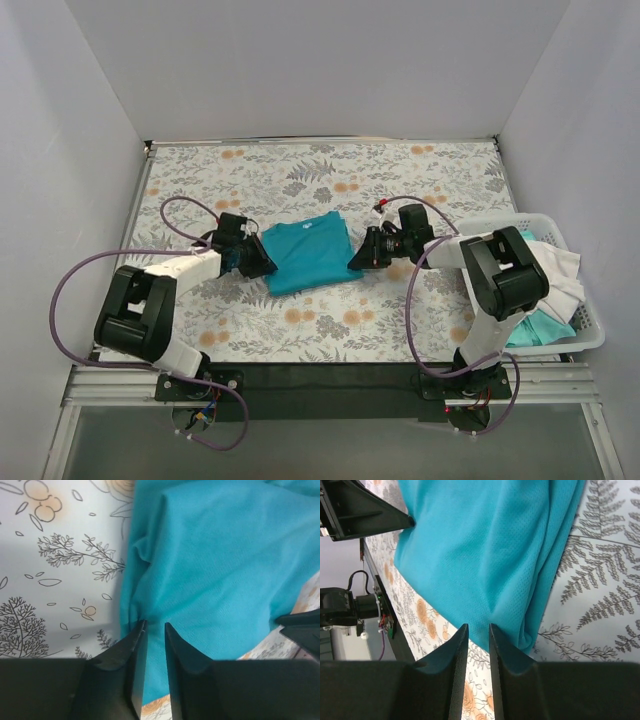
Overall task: Fold and stack the t-shirts
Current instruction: Fold the tshirt
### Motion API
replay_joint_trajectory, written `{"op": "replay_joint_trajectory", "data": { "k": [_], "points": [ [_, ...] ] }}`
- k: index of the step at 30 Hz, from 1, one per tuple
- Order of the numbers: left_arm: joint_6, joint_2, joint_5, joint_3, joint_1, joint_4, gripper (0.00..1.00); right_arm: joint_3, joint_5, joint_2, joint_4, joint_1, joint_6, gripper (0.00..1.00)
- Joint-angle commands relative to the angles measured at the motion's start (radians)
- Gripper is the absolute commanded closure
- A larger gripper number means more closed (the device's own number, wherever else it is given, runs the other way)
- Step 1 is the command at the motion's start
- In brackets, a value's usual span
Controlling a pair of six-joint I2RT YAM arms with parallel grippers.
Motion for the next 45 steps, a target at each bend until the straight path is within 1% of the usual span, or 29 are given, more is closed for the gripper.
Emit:
{"op": "replay_joint_trajectory", "data": {
  "k": [1,4,6,9,10,11,13,15,17,19,21,24,27,28,32,35,40,45],
  "points": [
    [0.034,-0.100,-0.003,0.049,0.003,-0.056,0.73,0.024,-0.030,-0.078,-0.002,0.024,0.014,0.74],
    [0.030,-0.172,0.075,0.063,0.000,-0.077,0.61,0.073,-0.038,-0.104,0.001,0.089,0.046,0.73],
    [0.019,-0.201,0.118,0.061,-0.012,-0.100,0.61,0.119,-0.039,-0.100,0.002,0.145,0.065,0.73],
    [0.019,-0.223,0.148,0.040,-0.023,-0.128,0.66,0.176,-0.033,-0.057,0.010,0.208,0.082,0.73],
    [0.022,-0.208,0.150,0.031,-0.023,-0.132,0.71,0.189,-0.035,-0.020,0.013,0.221,0.085,0.73],
    [0.031,-0.194,0.152,0.023,-0.023,-0.142,0.74,0.201,-0.036,0.001,0.021,0.245,0.086,0.73],
    [0.044,-0.154,0.150,0.006,-0.023,-0.151,0.75,0.224,-0.033,0.046,0.030,0.262,0.091,0.73],
    [0.048,-0.075,0.143,0.002,-0.023,-0.174,0.79,0.229,-0.035,0.110,0.050,0.276,0.100,0.73],
    [0.048,-0.010,0.138,-0.012,-0.023,-0.171,0.84,0.222,-0.028,0.165,0.065,0.276,0.111,0.74],
    [0.042,0.015,0.107,-0.020,-0.017,-0.171,0.88,0.213,-0.015,0.189,0.071,0.273,0.097,0.74],
    [0.039,0.027,0.095,-0.031,-0.002,-0.171,0.91,0.199,-0.013,0.213,0.071,0.264,0.093,0.75],
    [0.041,0.012,0.064,-0.034,0.023,-0.181,0.92,0.180,-0.021,0.201,0.070,0.248,0.085,0.75],
    [0.053,-0.014,0.035,-0.020,0.027,-0.200,0.92,0.164,-0.041,0.135,0.065,0.227,0.083,0.75],
    [0.056,-0.037,0.034,-0.017,0.027,-0.201,0.90,0.161,-0.044,0.091,0.064,0.219,0.083,0.74],
    [0.062,-0.086,0.021,-0.003,0.027,-0.201,0.89,0.167,-0.044,0.020,0.058,0.135,0.076,0.72],
    [0.068,-0.073,0.008,0.000,0.027,-0.201,0.89,0.193,-0.054,0.041,0.053,0.080,0.065,0.72],
    [0.064,-0.047,-0.012,0.005,0.027,-0.192,0.89,0.216,-0.061,0.113,0.054,0.052,0.054,0.73],
    [0.061,-0.025,-0.020,0.012,0.027,-0.188,0.89,0.164,-0.010,0.149,0.057,0.034,0.036,0.74]
  ]
}}
